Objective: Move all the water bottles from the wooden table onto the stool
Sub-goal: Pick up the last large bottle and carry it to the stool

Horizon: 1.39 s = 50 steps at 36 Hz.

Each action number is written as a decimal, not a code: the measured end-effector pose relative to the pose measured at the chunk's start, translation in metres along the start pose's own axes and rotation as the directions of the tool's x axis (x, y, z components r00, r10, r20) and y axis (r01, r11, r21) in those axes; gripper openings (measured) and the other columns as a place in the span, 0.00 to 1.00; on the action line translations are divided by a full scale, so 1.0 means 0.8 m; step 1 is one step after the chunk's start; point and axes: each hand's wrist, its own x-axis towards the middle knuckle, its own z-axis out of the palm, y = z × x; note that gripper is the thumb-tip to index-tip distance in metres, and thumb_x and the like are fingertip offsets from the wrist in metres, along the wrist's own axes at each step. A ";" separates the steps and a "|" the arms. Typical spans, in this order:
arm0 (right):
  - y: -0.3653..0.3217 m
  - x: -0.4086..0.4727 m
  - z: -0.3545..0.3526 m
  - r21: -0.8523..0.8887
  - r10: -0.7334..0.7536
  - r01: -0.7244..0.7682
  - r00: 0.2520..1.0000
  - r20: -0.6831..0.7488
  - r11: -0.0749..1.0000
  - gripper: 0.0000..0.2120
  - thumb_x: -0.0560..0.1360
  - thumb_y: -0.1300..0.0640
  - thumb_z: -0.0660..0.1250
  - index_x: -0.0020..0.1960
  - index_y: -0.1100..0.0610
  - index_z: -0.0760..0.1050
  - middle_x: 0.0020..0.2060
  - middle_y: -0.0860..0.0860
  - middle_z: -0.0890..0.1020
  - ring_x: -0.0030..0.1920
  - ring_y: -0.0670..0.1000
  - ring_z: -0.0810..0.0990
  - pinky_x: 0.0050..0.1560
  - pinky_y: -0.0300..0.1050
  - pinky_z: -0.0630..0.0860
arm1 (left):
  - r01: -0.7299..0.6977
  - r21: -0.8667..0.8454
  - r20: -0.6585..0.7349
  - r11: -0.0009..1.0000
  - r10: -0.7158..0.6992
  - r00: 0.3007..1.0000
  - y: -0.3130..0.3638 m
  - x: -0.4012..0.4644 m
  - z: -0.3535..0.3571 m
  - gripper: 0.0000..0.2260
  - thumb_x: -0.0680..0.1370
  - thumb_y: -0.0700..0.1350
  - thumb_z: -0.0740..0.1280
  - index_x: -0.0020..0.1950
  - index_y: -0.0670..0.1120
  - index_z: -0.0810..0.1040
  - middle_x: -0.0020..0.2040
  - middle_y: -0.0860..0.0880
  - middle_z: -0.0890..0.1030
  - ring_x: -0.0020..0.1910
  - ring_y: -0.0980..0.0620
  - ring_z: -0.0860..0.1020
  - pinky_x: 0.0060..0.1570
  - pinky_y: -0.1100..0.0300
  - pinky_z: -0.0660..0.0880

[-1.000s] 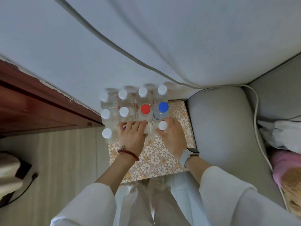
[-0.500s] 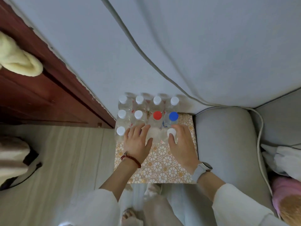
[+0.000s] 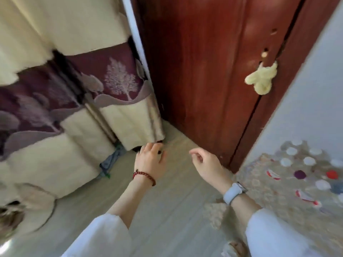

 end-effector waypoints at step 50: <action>-1.071 -0.807 1.422 0.596 -0.411 0.693 -0.445 0.796 0.404 0.14 0.77 0.55 0.58 0.60 0.57 0.73 0.55 0.53 0.81 0.51 0.52 0.79 0.49 0.38 0.70 | 0.810 -0.584 -0.610 -0.049 -0.632 -0.478 -1.118 -1.138 -0.881 0.10 0.75 0.44 0.65 0.55 0.44 0.77 0.53 0.46 0.79 0.53 0.47 0.77 0.53 0.60 0.70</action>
